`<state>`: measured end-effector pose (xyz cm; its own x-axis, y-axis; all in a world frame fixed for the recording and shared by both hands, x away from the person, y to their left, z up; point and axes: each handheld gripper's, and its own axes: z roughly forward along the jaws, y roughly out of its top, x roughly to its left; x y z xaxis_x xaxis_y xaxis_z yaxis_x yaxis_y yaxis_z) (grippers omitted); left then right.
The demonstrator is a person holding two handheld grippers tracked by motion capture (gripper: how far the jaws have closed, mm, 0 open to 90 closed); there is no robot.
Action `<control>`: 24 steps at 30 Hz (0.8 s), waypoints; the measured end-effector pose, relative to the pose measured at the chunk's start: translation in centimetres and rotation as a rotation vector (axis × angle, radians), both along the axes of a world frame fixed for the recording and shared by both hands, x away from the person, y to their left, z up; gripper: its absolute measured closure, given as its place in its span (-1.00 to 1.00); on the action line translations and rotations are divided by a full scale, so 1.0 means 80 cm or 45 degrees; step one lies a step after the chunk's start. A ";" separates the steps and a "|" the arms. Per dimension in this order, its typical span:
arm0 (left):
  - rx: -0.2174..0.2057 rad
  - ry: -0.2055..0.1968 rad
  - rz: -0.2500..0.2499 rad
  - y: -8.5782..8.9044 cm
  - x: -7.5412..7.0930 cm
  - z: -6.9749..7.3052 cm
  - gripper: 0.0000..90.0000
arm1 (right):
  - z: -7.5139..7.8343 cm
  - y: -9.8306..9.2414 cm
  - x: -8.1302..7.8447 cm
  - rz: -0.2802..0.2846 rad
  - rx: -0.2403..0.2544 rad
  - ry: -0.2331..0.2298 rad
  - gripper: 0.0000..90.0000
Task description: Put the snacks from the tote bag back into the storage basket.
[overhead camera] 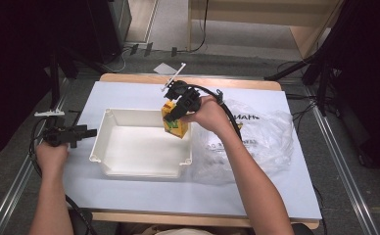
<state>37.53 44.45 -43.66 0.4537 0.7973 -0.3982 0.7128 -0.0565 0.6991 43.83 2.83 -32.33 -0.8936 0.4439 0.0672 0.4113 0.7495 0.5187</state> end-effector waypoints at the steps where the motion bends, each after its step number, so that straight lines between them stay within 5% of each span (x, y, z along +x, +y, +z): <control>1: -0.001 -0.001 0.000 0.000 0.000 0.000 -0.46 | -0.002 0.001 0.001 -0.001 -0.001 0.001 0.18; 24: 0.001 -0.003 -0.005 -0.001 0.000 0.001 -0.46 | -0.052 0.015 0.011 -0.042 -0.046 0.041 0.17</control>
<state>37.53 44.40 -43.59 0.4576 0.7960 -0.3963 0.7109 -0.0599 0.7007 44.72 3.99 -36.50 -0.8759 0.4759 0.0789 0.4522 0.7530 0.4780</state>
